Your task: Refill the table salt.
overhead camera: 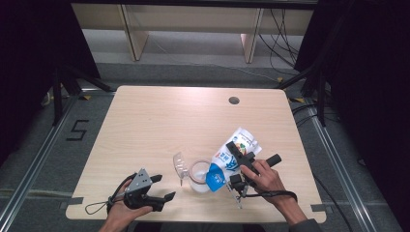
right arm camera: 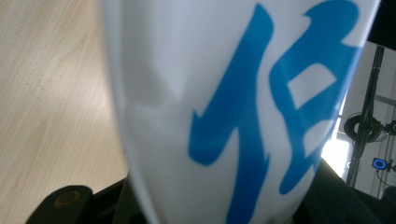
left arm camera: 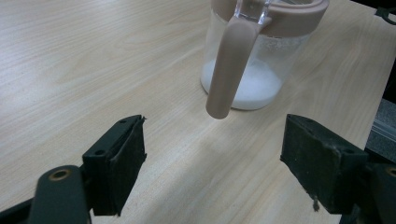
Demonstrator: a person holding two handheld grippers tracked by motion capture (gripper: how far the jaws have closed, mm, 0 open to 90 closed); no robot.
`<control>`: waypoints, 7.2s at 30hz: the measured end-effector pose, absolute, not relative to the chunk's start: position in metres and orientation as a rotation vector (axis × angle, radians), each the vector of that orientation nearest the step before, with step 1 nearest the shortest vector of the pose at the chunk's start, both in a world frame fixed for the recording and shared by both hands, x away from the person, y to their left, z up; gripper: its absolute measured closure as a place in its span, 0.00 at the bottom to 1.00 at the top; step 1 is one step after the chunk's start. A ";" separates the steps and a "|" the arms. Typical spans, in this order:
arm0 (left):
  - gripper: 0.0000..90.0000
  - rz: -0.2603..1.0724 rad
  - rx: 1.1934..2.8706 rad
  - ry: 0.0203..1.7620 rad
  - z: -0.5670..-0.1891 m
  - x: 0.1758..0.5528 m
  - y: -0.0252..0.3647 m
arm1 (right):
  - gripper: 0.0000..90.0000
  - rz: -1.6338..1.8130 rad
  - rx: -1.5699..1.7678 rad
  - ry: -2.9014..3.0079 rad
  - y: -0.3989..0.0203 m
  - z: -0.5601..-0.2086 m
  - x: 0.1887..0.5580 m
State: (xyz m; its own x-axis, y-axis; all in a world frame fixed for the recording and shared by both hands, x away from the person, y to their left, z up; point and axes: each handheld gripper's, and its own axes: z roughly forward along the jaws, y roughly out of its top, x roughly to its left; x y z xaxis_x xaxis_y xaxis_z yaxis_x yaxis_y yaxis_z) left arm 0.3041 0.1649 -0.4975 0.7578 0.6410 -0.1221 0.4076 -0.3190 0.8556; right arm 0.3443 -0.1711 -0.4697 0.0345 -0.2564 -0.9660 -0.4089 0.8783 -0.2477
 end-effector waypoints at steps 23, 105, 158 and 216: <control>0.23 0.293 1.953 0.793 -0.498 0.304 0.165 | 0.71 0.092 -0.585 1.547 -0.169 -0.467 0.344; 0.23 0.292 1.955 0.792 -0.498 0.304 0.165 | 0.75 0.073 -0.577 1.533 -0.169 -0.465 0.342; 0.24 0.292 1.955 0.791 -0.498 0.304 0.165 | 0.77 0.072 -0.596 1.517 -0.168 -0.464 0.341; 0.23 0.293 1.954 0.793 -0.498 0.304 0.165 | 0.79 0.052 -0.607 1.508 -0.167 -0.463 0.341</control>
State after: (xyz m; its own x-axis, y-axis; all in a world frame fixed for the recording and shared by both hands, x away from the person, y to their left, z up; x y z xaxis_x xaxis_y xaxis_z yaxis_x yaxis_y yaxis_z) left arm 0.3043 0.1647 -0.4979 0.7589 0.6395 -0.1227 0.4060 -0.3173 0.8570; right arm 0.3409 -0.1671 -0.4628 0.0917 -0.3336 -0.9383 -0.3972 0.8517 -0.3416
